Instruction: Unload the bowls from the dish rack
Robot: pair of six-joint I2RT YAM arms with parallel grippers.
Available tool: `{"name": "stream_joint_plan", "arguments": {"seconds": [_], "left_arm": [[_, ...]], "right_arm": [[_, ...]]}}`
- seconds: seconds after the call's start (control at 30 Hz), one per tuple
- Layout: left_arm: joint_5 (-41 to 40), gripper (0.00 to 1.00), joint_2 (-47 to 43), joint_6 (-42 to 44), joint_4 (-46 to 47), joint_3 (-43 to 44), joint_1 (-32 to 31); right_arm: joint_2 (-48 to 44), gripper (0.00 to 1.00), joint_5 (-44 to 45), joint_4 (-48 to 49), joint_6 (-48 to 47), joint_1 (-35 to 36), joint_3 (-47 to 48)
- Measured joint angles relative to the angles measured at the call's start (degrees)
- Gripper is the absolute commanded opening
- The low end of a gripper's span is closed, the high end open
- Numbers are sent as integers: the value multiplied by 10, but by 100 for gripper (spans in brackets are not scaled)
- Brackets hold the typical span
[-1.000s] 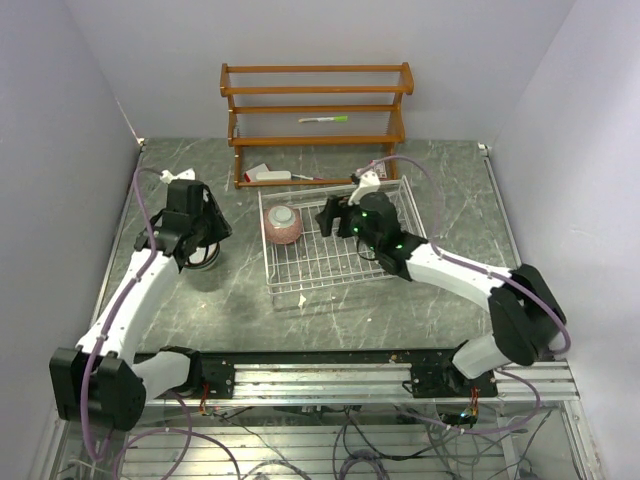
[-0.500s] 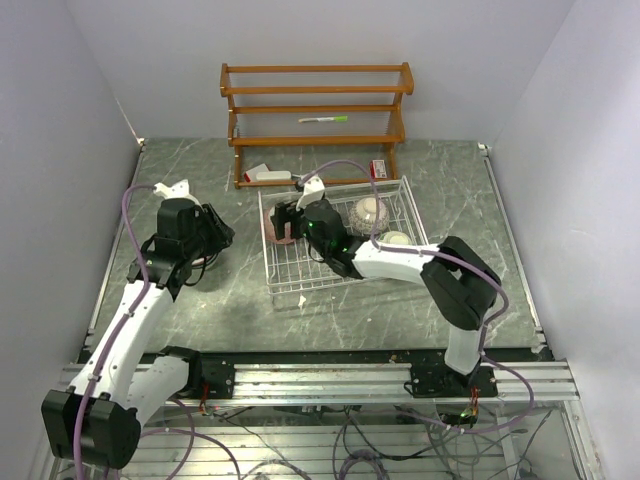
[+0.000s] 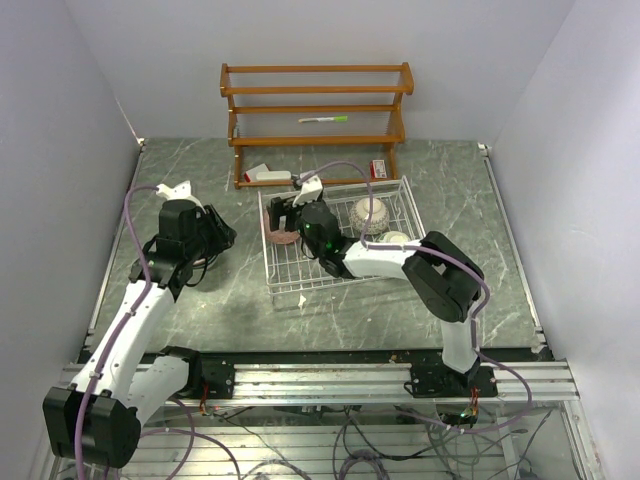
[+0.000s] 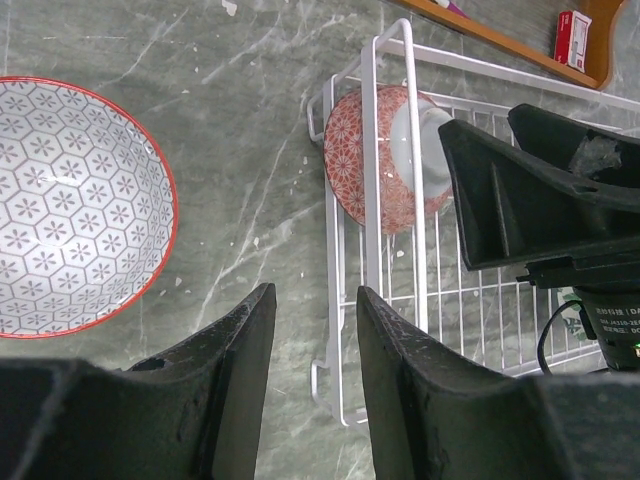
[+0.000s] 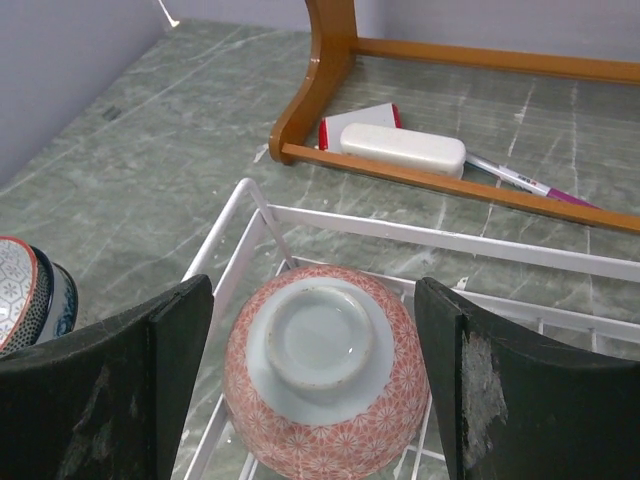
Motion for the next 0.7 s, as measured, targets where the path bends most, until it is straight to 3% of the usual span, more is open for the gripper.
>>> {"name": "stream_joint_plan", "arguments": {"seconds": [0.43,0.7], "left_arm": [[2,48,-5,0,4,-2,0],[2,48,-6,-1,4,-2,0]], "right_arm": [[38,77,-5,57,10,0,-19],[42,69,-11,56,21,0,-28]]}}
